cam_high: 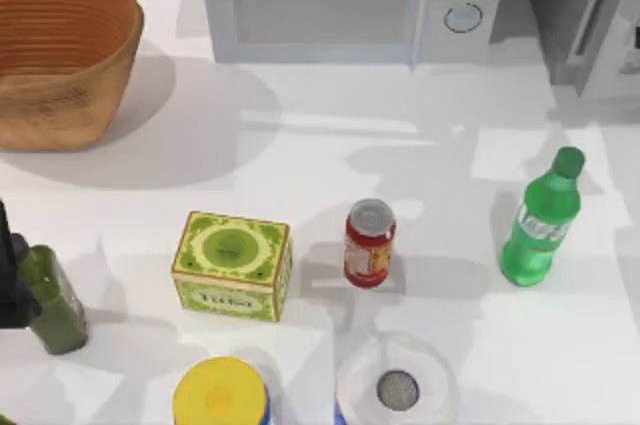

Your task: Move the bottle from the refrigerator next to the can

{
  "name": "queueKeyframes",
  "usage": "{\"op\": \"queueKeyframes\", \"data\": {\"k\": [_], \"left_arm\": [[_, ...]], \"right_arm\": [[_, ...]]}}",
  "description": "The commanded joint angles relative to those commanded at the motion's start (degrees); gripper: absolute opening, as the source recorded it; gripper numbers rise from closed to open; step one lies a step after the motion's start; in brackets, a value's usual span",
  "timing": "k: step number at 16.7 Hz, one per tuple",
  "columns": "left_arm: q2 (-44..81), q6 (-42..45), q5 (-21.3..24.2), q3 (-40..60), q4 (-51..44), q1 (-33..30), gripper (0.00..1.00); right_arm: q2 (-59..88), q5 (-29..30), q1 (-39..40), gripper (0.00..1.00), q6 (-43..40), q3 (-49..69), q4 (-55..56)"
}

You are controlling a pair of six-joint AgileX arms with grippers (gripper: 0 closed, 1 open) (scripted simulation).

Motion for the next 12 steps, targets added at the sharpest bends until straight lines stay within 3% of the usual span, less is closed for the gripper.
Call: {"op": "queueKeyframes", "data": {"k": [8, 12], "left_arm": [[0.00, 0.00, 0.00, 0.00, 0.00, 0.00, 1.00], [0.00, 0.00, 0.00, 0.00, 0.00, 0.00, 1.00]], "right_arm": [[15.74, 0.31, 0.11, 1.00, 0.06, 19.91, -3.98], [18.63, 0.46, 0.09, 1.00, 0.03, 23.58, -4.81]]}}
